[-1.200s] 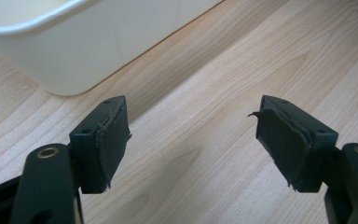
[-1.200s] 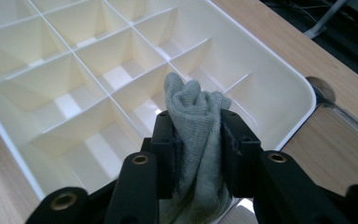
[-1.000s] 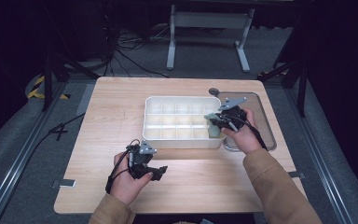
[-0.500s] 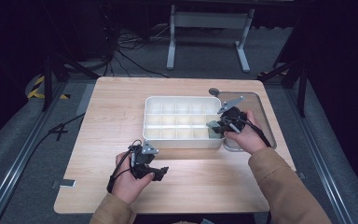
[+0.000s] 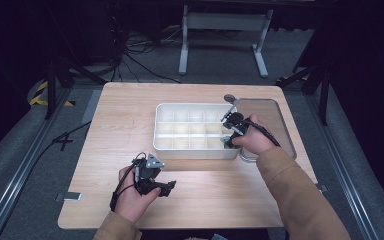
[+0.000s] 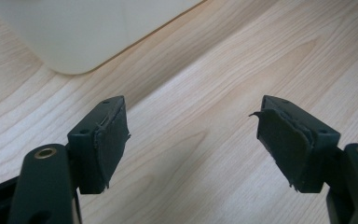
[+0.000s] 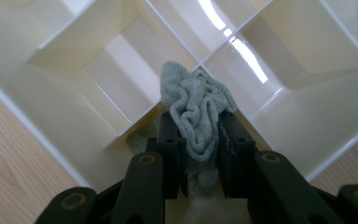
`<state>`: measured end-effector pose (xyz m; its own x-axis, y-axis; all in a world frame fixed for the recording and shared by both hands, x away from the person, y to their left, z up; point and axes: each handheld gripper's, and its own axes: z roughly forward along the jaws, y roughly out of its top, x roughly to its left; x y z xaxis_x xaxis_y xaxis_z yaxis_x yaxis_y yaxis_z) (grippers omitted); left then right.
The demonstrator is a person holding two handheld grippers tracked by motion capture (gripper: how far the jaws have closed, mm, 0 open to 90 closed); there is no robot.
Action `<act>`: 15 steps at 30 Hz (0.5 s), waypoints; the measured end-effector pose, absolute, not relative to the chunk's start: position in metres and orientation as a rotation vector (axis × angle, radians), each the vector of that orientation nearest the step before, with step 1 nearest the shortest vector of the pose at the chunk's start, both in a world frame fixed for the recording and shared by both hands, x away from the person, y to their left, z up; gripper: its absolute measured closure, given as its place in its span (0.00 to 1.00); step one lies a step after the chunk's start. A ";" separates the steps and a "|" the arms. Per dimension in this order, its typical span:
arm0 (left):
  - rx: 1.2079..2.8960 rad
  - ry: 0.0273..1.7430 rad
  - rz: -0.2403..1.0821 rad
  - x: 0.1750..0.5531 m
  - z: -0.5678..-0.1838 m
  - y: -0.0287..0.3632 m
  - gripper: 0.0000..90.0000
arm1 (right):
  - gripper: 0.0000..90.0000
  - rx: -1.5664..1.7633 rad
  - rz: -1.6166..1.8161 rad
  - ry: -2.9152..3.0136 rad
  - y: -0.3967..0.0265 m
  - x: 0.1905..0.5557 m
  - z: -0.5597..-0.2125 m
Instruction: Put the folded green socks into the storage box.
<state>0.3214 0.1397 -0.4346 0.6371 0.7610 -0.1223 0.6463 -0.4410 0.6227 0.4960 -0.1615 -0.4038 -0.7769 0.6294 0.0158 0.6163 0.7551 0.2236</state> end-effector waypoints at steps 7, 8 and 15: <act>2.198 1.127 0.244 0.315 -0.435 0.147 0.28 | 0.82 1.052 0.179 2.920 -0.151 0.507 -0.420; 2.199 1.122 0.247 0.315 -0.435 0.148 0.28 | 0.82 1.071 0.185 2.927 -0.152 0.509 -0.421; 2.206 1.121 0.237 0.316 -0.436 0.145 0.28 | 0.79 1.098 0.176 2.905 -0.151 0.508 -0.421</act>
<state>0.3164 0.1452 -0.4357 0.6190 0.7756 -0.1234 0.6596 -0.4281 0.6178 0.5077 -0.1507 -0.4209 -0.7501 0.6612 0.0110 0.6577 0.7442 0.1169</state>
